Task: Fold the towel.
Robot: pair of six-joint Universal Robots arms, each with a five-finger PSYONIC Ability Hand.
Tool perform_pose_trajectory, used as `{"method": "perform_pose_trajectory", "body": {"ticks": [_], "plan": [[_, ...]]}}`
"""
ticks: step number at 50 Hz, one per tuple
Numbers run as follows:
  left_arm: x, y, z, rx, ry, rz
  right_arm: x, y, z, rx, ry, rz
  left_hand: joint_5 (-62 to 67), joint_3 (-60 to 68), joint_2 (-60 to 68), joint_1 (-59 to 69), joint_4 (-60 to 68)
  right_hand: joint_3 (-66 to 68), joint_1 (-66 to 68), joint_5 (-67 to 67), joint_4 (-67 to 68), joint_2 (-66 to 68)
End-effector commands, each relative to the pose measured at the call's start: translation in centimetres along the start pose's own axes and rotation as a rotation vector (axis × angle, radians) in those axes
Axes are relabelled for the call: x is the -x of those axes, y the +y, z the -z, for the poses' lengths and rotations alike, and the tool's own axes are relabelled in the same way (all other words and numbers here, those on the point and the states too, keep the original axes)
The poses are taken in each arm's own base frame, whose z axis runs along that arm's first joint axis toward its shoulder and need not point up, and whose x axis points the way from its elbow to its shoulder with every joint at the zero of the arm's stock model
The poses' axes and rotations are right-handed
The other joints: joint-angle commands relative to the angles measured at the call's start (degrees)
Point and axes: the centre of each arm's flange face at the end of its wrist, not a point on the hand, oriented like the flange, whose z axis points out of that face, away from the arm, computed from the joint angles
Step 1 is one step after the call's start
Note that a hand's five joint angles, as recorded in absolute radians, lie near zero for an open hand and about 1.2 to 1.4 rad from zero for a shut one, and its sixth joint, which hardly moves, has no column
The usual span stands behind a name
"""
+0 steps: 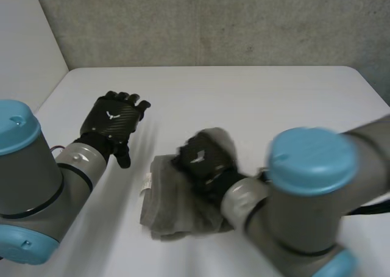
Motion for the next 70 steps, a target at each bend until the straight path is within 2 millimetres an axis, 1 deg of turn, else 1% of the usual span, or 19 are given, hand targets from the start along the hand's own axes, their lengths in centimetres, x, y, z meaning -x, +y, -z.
{"method": "perform_pose_trajectory", "body": {"ticks": [1,5,7,8,9,10,11,12,13,17,24,28,30,34,38,50,56,63,70], "plan": [[1.3,-0.5,0.5,-0.016,-0.039,0.004,6.9,-1.1,-1.1,-0.056,-0.171,0.109,-1.8,0.4,0.5,-0.3,0.5,3.6,6.8,4.4,3.2,5.8],[2.0,-0.4,0.7,-0.012,-0.062,0.015,9.6,-0.5,-1.3,-0.048,-0.23,0.124,-1.8,0.4,0.5,-0.3,0.5,3.6,6.8,4.4,3.2,5.8],[2.1,-0.3,0.7,-0.009,-0.065,0.024,9.6,-0.4,-1.4,-0.04,-0.221,0.123,-1.8,0.4,0.5,-0.3,0.5,3.6,6.8,4.4,3.2,5.8],[2.2,-0.2,0.7,-0.004,-0.065,0.033,9.4,-0.5,-1.4,-0.04,-0.211,0.12,-1.8,0.4,0.5,-0.3,0.5,-12.5,-9.3,-11.7,-12.9,-10.3],[2.2,-0.2,0.7,-0.004,-0.065,0.033,9.4,-0.5,-1.4,-0.04,-0.211,0.119,-1.8,0.4,0.5,-0.3,0.5,-12.7,-9.5,-11.8,-13.0,-10.5],[2.2,-0.2,0.7,-0.004,-0.065,0.041,9.0,-0.6,-1.3,-0.037,-0.199,0.109,-1.8,0.4,0.5,-0.3,0.5,-43.3,-40.1,-42.5,-43.7,-41.1],[2.2,-0.2,0.7,-0.004,-0.065,0.041,9.0,-0.6,-1.3,-0.037,-0.199,0.109,-1.8,0.4,0.5,-0.3,0.5,-43.6,-40.4,-42.8,-44.0,-41.4],[2.2,-0.2,0.7,-0.004,-0.066,0.046,8.5,-0.9,-1.0,-0.04,-0.185,0.098,-1.8,0.4,0.5,-0.3,0.5,-62.3,-59.1,-61.4,-62.6,-60.1],[2.3,-0.2,0.6,-0.009,-0.067,0.046,7.7,-1.7,-0.5,-0.056,-0.156,0.077,-1.8,0.4,0.5,-0.3,0.5,-66.4,-63.2,-65.6,-66.8,-64.2],[2.3,-0.5,0.6,-0.017,-0.07,0.047,6.0,-2.7,0.3,-0.074,-0.116,-0.023,-1.8,0.4,0.5,-0.3,0.5,-66.4,-63.2,-65.6,-66.8,-64.2],[2.5,-2.0,0.3,-0.063,-0.076,0.065,-2.0,-2.9,1.6,-0.077,0.069,-0.37,-1.8,0.4,0.5,-0.3,0.5,-66.4,-63.2,-65.6,-66.8,-64.2],[2.3,-2.6,0.2,-0.084,-0.067,0.113,-4.7,-1.8,2.5,-0.039,0.13,-0.468,-1.6,0.6,0.7,0.0,0.7,-66.4,-63.2,-65.6,-66.8,-64.2],[1.3,-3.3,0.4,-0.098,-0.031,0.172,-6.7,0.0,2.9,0.031,0.175,-0.547,-1.4,0.8,0.9,0.1,0.9,-66.4,-63.2,-65.6,-66.8,-64.2],[-0.2,-3.7,0.7,-0.09,0.021,0.22,-7.6,1.6,3.4,0.102,0.185,-0.611,-1.4,0.8,0.9,0.1,0.9,-66.4,-63.2,-65.6,-66.8,-64.2],[-4.0,-3.2,1.0,-0.033,0.123,0.283,-8.7,3.7,3.7,0.164,0.215,-0.676,-1.3,0.9,1.1,0.3,1.1,-66.4,-63.2,-65.6,-66.8,-64.2],[-6.5,1.2,0.8,0.19,0.075,0.392,-7.8,5.0,3.6,0.19,0.169,-0.711,-1.4,0.8,0.9,0.1,0.9,-66.4,-63.2,-65.6,-66.8,-64.2],[-6.4,2.9,1.4,0.252,0.029,0.364,-7.0,6.1,2.0,0.188,0.134,-0.734,-1.6,0.6,0.7,0.0,0.7,-66.4,-63.2,-65.6,-66.8,-64.2],[-6.5,4.5,1.8,0.295,0.032,0.272,-3.6,6.1,-0.4,0.199,0.038,-0.717,-1.6,0.6,0.7,0.0,0.7,-66.4,-63.2,-65.6,-66.8,-64.2],[-6.3,5.8,1.3,0.293,0.023,0.195,-2.1,7.1,-2.1,0.223,0.008,-0.706,-1.4,0.8,0.9,0.1,0.9,-66.4,-63.2,-65.6,-66.8,-64.2]]}}
